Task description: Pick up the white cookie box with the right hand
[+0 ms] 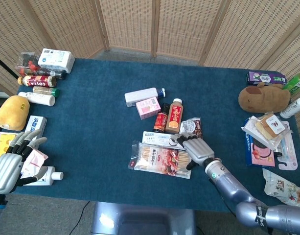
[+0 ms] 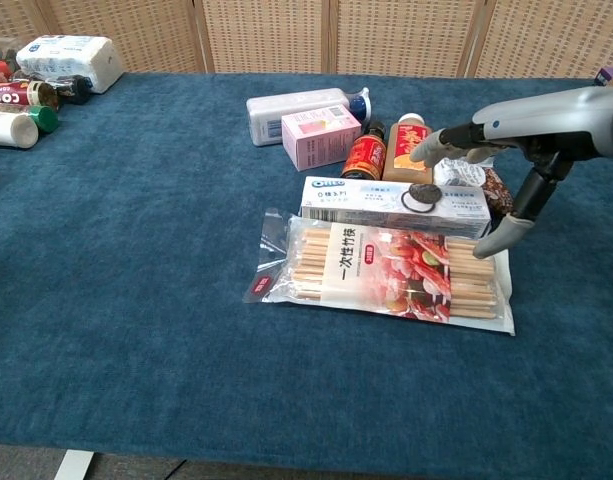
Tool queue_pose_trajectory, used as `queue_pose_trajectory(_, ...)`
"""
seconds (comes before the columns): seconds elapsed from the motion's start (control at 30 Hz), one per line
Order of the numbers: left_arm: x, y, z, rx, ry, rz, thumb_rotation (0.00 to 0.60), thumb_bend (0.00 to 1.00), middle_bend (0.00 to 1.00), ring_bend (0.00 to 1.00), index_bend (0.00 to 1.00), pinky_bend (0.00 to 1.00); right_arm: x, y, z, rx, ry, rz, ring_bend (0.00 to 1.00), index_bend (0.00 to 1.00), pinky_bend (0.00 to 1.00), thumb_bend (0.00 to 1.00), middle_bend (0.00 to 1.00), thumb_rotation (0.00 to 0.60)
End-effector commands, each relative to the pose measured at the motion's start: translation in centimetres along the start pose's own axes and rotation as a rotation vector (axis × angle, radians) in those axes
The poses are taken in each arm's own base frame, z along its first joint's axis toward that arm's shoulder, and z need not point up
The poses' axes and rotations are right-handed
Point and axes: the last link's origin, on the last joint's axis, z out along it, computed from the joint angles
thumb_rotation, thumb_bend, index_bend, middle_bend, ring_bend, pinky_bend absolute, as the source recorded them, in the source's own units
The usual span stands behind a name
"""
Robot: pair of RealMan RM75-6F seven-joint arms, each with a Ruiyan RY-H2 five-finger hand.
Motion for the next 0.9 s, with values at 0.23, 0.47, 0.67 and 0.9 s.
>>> queue_pose_trajectory(0.23, -0.1, 0.2, 0.1, 0.001, 0.000, 0.002, 0.600, 0.33, 0.00, 0.00, 0.17, 0.00, 0.0, 0.3, 2.4, -0.037, -0.048, -0.011, 0.00, 0.00, 0.00, 0.05, 0.00, 0.581)
queue_pose_trajectory(0.47, -0.1, 0.2, 0.0, 0.003, 0.002, 0.003, 0.600, 0.33, 0.00, 0.00, 0.17, 0.00, 0.0, 0.7, 3.9, -0.077, -0.078, -0.051, 0.00, 0.00, 0.00, 0.05, 0.00, 0.579)
queue_pose_trajectory(0.67, 0.2, 0.1, -0.2, 0.006, 0.015, 0.007, 0.600, 0.33, 0.00, 0.00, 0.17, 0.00, 0.1, 2.8, 5.0, -0.167, -0.109, -0.094, 0.00, 0.00, 0.00, 0.05, 0.00, 0.560)
queue_pose_trajectory(0.9, 0.2, 0.2, -0.3, 0.005, 0.016, 0.008, 0.600, 0.33, 0.00, 0.00, 0.16, 0.00, 2.4, 6.7, 5.1, -0.307, -0.067, -0.101, 0.00, 0.00, 0.00, 0.05, 0.00, 0.548)
